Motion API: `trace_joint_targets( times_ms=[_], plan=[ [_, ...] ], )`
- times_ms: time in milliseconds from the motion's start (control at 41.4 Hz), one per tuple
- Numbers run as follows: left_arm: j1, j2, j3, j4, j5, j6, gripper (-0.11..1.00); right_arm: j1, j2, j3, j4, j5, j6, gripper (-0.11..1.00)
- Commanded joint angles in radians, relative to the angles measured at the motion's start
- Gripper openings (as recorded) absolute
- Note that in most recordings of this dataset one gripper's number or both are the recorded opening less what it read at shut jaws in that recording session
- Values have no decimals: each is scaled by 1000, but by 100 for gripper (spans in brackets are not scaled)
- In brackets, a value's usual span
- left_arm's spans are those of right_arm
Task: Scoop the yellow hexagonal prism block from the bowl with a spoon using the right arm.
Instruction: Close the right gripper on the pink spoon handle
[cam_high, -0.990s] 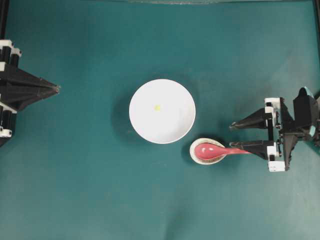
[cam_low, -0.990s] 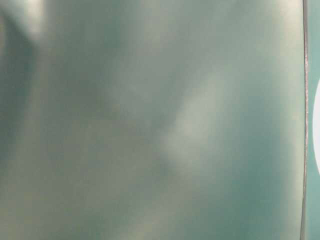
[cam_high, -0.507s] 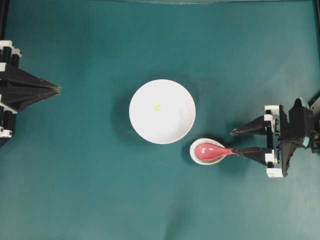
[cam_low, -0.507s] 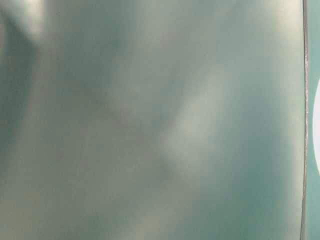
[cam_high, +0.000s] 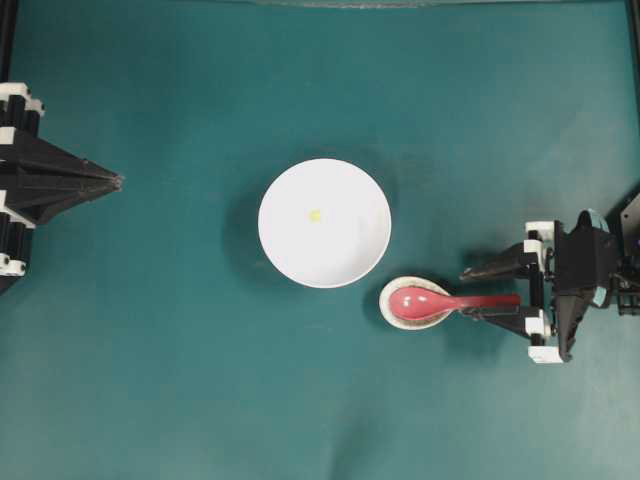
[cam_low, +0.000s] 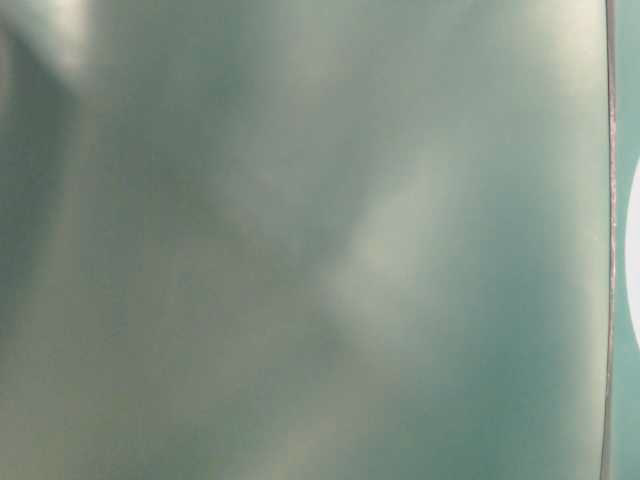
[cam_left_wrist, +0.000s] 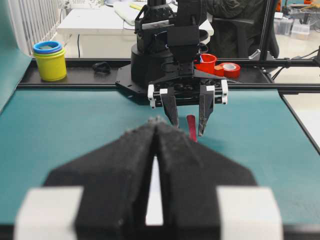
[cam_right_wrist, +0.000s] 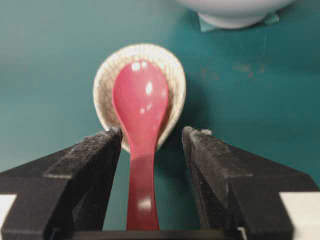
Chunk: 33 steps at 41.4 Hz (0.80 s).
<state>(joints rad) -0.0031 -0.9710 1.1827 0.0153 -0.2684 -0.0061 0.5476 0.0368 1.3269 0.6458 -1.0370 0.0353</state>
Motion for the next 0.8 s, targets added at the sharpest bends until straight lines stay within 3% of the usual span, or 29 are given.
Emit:
trace_joint_targets(
  times_ms=[0, 772],
  plan=[
    [-2, 6, -20, 0, -5, -2, 0, 6, -9, -8, 3, 6, -2, 58],
    [-2, 12, -20, 2, 2, 0, 0, 6, -9, -5, 2, 92, -18, 55]
  ],
)
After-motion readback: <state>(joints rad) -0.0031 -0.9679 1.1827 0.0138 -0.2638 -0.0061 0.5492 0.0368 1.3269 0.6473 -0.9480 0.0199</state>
